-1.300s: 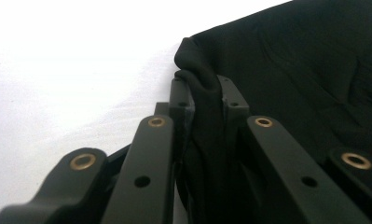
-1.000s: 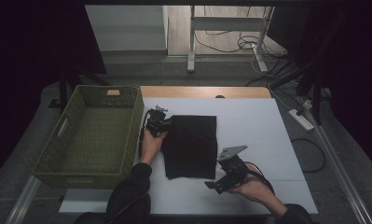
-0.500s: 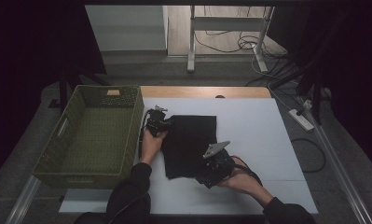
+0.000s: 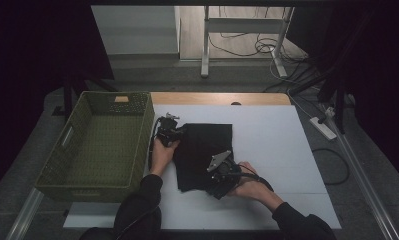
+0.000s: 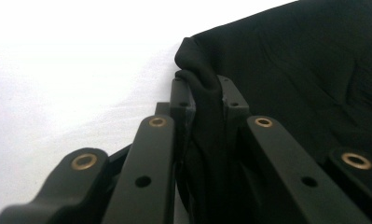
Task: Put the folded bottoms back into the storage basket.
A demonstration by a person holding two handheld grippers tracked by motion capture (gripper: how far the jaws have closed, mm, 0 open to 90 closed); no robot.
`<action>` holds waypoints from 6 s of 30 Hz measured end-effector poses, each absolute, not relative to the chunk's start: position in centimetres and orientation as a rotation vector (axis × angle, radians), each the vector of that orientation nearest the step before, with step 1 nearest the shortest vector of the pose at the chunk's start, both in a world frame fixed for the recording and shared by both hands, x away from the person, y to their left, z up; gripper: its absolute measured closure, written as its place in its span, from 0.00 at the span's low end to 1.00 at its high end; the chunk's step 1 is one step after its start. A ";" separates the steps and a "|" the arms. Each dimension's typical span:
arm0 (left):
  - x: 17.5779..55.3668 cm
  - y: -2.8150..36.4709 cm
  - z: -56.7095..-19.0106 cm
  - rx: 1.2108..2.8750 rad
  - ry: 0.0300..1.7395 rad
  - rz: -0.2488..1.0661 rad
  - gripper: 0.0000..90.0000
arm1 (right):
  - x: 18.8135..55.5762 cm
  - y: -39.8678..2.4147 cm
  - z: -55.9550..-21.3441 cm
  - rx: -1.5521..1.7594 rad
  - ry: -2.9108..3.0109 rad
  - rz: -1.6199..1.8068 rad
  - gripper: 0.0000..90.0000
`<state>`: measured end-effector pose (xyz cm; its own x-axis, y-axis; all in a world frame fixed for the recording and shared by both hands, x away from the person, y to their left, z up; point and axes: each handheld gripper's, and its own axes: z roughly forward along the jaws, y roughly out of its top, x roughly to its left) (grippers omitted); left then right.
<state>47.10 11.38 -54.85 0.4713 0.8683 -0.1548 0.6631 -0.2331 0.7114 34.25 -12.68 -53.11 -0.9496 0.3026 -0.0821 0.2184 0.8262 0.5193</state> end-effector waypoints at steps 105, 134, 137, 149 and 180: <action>47.1 15.2 -38.1 1.907 1.198 0.429 0.92 | 34.9 -10.9 -38.8 0.225 2.716 1.323 0.94; 43.9 24.3 -33.3 1.817 1.213 0.498 0.92 | 34.2 -3.6 -35.8 0.026 2.686 1.423 0.94; 43.6 25.3 -32.8 1.816 1.227 0.514 0.92 | 34.1 -2.7 -35.5 0.007 2.680 1.428 0.94; 42.3 28.7 -31.2 1.758 1.251 0.559 0.92 | 34.2 0.7 -35.1 -0.055 2.660 1.483 0.94; 41.0 34.2 -30.6 1.672 1.326 0.630 0.92 | 34.0 7.2 -35.3 -0.118 2.634 1.544 0.94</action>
